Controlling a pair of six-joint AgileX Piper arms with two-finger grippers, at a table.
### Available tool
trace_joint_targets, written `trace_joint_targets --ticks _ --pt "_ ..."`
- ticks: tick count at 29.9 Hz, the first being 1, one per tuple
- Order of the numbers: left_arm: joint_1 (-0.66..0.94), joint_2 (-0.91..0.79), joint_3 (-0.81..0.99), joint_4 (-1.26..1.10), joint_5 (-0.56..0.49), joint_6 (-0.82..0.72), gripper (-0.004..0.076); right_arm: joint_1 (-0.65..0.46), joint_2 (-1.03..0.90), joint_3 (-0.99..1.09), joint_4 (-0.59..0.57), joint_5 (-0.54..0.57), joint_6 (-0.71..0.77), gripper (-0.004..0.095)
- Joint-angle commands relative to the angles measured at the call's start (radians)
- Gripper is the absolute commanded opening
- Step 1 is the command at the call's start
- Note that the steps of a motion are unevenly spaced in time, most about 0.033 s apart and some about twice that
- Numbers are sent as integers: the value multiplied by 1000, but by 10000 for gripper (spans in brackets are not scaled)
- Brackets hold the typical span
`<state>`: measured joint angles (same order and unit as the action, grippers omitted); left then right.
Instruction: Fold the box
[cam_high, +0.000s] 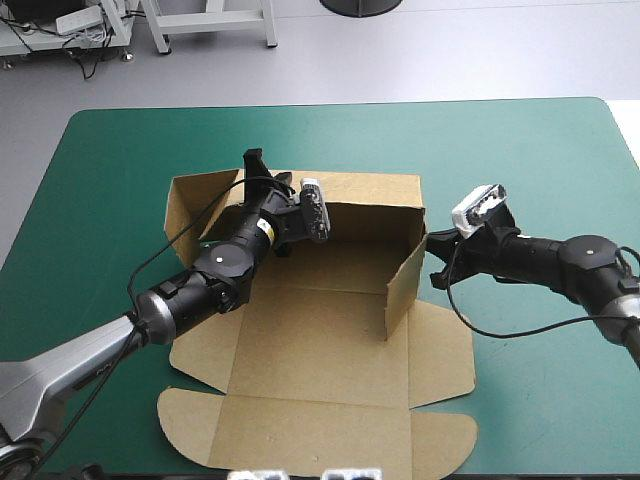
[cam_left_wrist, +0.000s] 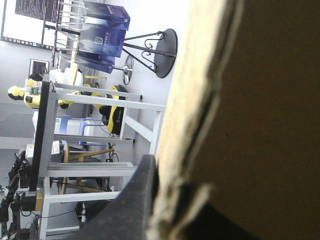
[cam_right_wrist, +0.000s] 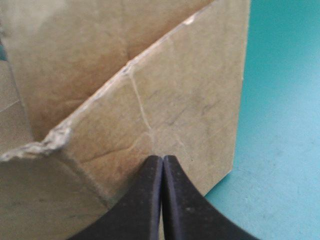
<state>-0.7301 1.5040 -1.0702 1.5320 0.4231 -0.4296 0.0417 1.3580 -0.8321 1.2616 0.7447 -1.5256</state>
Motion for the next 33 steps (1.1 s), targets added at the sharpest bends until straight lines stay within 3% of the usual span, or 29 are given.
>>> trace_joint_targets --ticks 1,5,9,12,15,20,23,27,33 --pt "1 -38 -28 32 1 -20 -9 78 -35 -23 39 -76 -14 -19" --pt "1 -15 -28 34 27 -3 -9 134 -35 -23 14 -183 -7 -18" --pt "1 22 -28 36 64 21 -9 134 -39 -23 2 -188 14 -18" --pt "1 31 -28 31 59 15 -9 134 -55 -23 -79 -167 57 -4" --pt "1 31 -28 33 53 9 -9 132 -76 -23 -185 -127 114 97" --pt "1 31 -28 33 39 9 -9 132 -89 -23 -216 -76 136 485" --pt "1 31 -28 28 21 9 -9 132 -85 -23 -216 -78 136 650" --pt "-1 31 -28 22 9 9 -9 132 -81 -23 -203 -101 128 665" --pt "-39 31 -28 14 16 8 -9 134 -71 -23 -93 -127 90 665"
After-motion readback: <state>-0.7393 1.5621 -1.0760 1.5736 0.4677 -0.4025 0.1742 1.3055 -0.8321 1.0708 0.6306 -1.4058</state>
